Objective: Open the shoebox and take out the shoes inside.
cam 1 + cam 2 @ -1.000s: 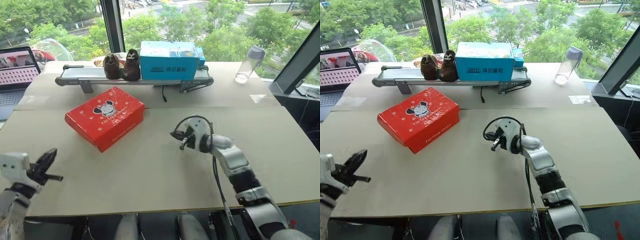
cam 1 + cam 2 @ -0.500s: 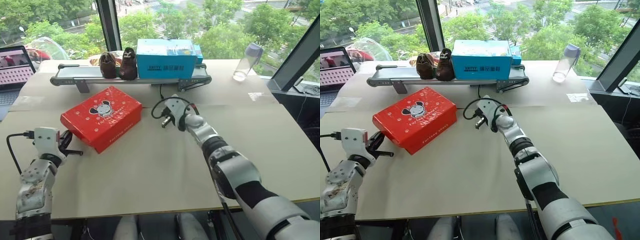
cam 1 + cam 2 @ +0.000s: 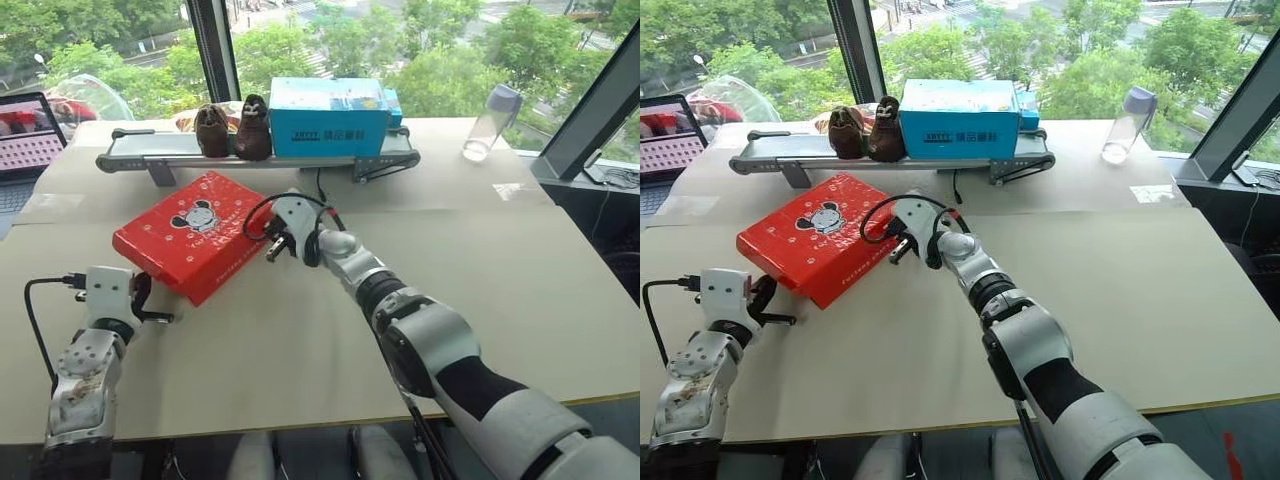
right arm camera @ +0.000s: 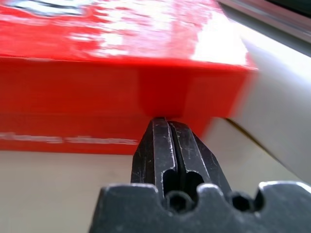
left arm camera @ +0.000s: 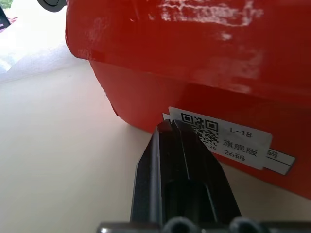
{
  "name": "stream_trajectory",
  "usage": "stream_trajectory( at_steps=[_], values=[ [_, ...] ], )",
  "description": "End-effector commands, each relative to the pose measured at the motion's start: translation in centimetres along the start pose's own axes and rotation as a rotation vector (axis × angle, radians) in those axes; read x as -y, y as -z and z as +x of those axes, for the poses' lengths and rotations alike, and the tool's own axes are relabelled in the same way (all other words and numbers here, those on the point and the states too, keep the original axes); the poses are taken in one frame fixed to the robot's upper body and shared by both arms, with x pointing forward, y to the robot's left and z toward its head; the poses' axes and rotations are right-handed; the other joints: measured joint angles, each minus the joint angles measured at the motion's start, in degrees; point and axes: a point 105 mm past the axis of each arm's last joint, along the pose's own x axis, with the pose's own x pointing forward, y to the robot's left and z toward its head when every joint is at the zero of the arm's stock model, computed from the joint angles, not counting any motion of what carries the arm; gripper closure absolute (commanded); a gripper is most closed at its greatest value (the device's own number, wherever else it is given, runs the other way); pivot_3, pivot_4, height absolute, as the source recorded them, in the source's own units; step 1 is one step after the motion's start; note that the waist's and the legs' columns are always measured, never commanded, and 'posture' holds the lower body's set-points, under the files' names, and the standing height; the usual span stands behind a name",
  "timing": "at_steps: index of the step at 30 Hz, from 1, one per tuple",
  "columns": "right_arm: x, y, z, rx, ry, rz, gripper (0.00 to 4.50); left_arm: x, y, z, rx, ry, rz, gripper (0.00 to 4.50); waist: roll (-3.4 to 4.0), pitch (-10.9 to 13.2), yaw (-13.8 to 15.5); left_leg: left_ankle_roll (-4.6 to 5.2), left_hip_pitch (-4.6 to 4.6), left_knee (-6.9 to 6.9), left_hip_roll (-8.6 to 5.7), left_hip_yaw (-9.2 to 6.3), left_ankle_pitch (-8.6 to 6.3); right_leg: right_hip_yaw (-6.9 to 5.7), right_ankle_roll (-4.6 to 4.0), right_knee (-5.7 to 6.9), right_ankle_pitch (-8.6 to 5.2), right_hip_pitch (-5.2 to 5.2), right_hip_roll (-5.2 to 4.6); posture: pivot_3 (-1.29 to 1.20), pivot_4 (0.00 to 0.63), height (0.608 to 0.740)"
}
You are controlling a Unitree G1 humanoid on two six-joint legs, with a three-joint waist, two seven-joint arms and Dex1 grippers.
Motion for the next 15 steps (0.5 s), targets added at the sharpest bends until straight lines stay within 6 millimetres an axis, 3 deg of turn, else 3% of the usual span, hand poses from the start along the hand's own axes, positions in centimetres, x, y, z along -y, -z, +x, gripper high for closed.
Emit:
stream_trajectory(
  at_steps=[1, 5, 8, 12, 15],
  values=[
    [-3.7, -3.5, 1.4, 0.116, -0.152, -0.013, 4.45, 1.1, -1.6, 0.2, 0.049, 0.036, -0.001, 4.50, 0.00, 0.0, -0.1, 0.00, 0.00, 0.01, 0.00, 0.00, 0.00, 0.00, -0.01, 0.00, 0.02, 0.00, 0.00, 0.00, 0.150, 0.740],
    [-5.6, -1.9, 0.6, 0.065, -0.360, -0.033, 4.45, 1.6, -2.1, 0.0, 0.052, 0.073, 0.004, 4.50, 0.00, 0.0, -0.1, 0.00, 0.00, 0.04, 0.00, -0.01, 0.01, 0.00, -0.01, 0.02, 0.03, -0.01, 0.03, 0.00, 0.150, 0.740],
    [-4.8, -0.8, -0.2, 0.024, -0.389, -0.047, 4.45, 0.3, -2.2, -0.5, 0.044, 0.057, 0.035, 4.50, 0.00, 0.0, -0.1, 0.00, -0.01, 0.09, 0.00, -0.01, 0.01, 0.00, 0.00, 0.03, 0.03, 0.00, 0.05, 0.00, 0.150, 0.740],
    [0.6, 1.7, -2.1, -0.119, -0.201, -0.154, 4.45, -4.4, -1.8, -0.7, 0.004, -0.051, 0.108, 4.50, 0.00, 0.0, -0.2, -0.01, 0.00, 0.08, 0.01, -0.02, 0.00, 0.00, -0.01, 0.05, 0.03, -0.04, 0.06, 0.00, 0.150, 0.740],
    [4.0, 2.0, -3.2, -0.170, -0.052, -0.194, 4.45, -5.6, -1.9, -0.4, -0.003, -0.077, 0.150, 4.50, 0.02, 0.0, 0.2, -0.06, -0.02, 0.07, -0.02, -0.01, 0.02, -0.03, -0.02, 0.03, 0.03, -0.06, 0.00, 0.00, 0.150, 0.740]
  ],
)
